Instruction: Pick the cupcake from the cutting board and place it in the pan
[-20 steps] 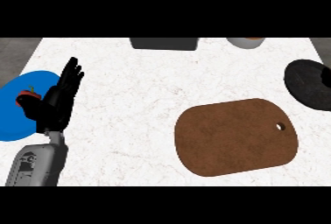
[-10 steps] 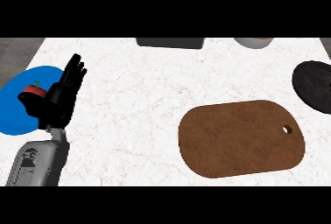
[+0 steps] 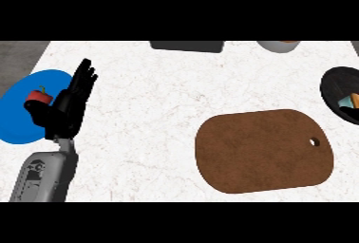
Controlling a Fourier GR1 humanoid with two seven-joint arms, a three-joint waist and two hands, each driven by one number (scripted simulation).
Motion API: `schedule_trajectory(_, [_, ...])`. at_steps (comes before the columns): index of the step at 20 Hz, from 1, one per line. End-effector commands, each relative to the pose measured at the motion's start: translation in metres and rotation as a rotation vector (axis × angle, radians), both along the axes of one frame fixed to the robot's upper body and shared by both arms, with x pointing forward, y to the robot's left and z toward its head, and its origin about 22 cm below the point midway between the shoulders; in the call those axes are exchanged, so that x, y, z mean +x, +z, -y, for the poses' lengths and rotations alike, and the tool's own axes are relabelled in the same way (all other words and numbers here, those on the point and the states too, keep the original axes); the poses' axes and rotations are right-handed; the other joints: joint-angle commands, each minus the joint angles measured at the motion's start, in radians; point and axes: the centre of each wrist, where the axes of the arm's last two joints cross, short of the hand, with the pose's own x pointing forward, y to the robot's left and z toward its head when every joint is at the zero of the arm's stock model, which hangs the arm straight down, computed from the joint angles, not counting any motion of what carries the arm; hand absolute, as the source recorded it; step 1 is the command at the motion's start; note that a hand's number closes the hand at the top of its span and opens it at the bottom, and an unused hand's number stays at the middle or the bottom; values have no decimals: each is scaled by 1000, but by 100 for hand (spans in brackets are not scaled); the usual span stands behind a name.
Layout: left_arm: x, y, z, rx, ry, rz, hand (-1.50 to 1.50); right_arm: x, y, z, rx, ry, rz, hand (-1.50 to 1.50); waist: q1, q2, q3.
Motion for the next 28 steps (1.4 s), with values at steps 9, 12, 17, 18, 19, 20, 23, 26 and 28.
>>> schedule_trajectory(9, [-4,-4,-4,-12,34,-14,0,-19,-12,13,188,-20,378,-150,-37,-14,0])
schedule_trajectory(12, [-8,-5,-19,1,45,-23,0,-37,-14,30,299,12,401,-150,-43,-21,-3])
schedule_trajectory(17, [-8,3,-17,7,65,-31,0,-86,-32,57,426,158,447,-150,-72,-36,-6])
schedule_trajectory(18, [-14,-8,-27,6,84,-35,0,-98,-25,69,415,188,441,-150,-77,-39,-8])
schedule_trajectory(19, [-7,1,-35,17,86,-37,0,-101,-15,78,424,198,426,-150,-77,-38,-9])
schedule_trajectory(20, [-15,-7,-27,5,76,-40,0,-105,-14,80,431,182,469,-150,-77,-40,-9])
schedule_trajectory(23, [-8,-14,-29,23,75,-44,0,-141,-32,89,416,229,431,-150,-90,-42,-11])
schedule_trajectory(26, [-17,-16,-31,-1,90,-47,0,-152,-20,101,431,213,465,-150,-98,-49,-13])
schedule_trajectory(28, [-18,-12,-39,27,113,-44,0,-176,-34,103,434,210,433,-150,-100,-50,-14])
